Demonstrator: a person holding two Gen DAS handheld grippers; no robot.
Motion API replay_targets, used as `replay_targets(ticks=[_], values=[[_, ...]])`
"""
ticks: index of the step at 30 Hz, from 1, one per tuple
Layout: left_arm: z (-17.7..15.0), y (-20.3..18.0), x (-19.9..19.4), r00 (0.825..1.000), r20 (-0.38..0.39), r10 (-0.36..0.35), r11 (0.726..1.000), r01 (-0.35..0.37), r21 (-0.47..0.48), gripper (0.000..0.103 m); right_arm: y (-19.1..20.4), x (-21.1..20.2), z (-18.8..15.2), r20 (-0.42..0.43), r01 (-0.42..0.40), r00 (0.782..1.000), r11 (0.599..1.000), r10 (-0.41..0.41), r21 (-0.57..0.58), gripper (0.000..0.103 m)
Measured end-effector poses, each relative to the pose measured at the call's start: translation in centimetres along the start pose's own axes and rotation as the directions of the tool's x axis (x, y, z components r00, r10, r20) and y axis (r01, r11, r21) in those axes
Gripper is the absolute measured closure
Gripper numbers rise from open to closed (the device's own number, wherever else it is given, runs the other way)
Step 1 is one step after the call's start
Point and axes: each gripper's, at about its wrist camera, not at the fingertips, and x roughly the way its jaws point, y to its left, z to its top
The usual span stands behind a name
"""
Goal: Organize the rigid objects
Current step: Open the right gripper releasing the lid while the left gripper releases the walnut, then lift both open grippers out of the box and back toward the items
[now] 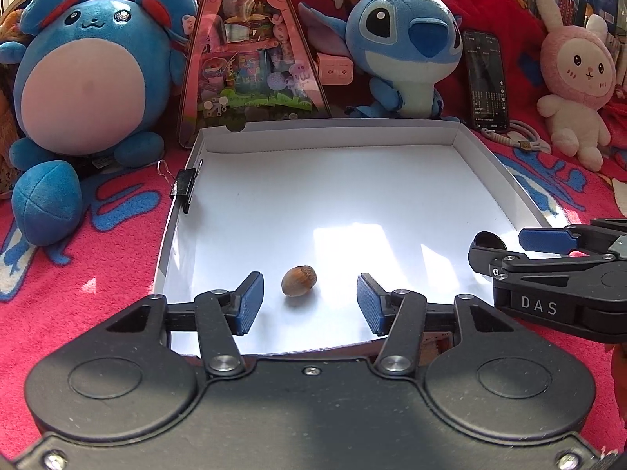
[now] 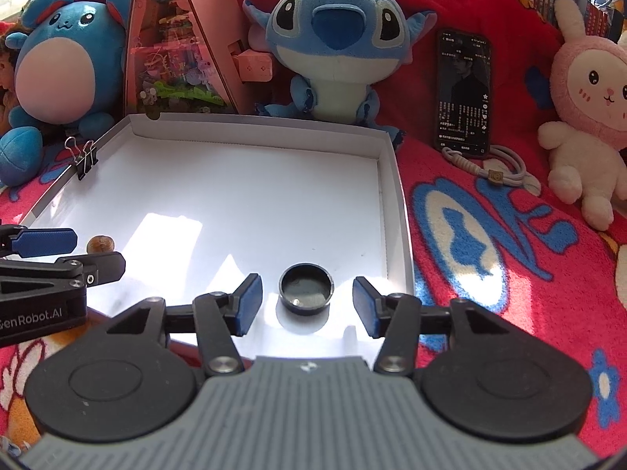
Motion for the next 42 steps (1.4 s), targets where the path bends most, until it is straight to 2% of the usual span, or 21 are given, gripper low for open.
replay_targets(ticks=[9,21,42], values=[[-0.6,-0.3,-1.8,0.999,0.036,-0.007,0.999,0.006,0.034,0.038,-0.4,-1.3,-0.5,0.027,-0.009,1.0,1.0,0.009,0.008,0.028],[-2.1,-0.4,-5.1,0.996,0.078,-0.036,0.998,0.032,0.053,0.03,-1.4,-4.2,-1.6,0.071,-0.055,0.996,0.998,0.053,0.033,0.021],[-6.2,-0.2,-9.1,0.991,0.093,-0.1,0.994,0.095,0.053,0.025,-2.0,-8.7,-4.9,0.138,-0.108,0.986,0.992,0.098,0.066,0.015]])
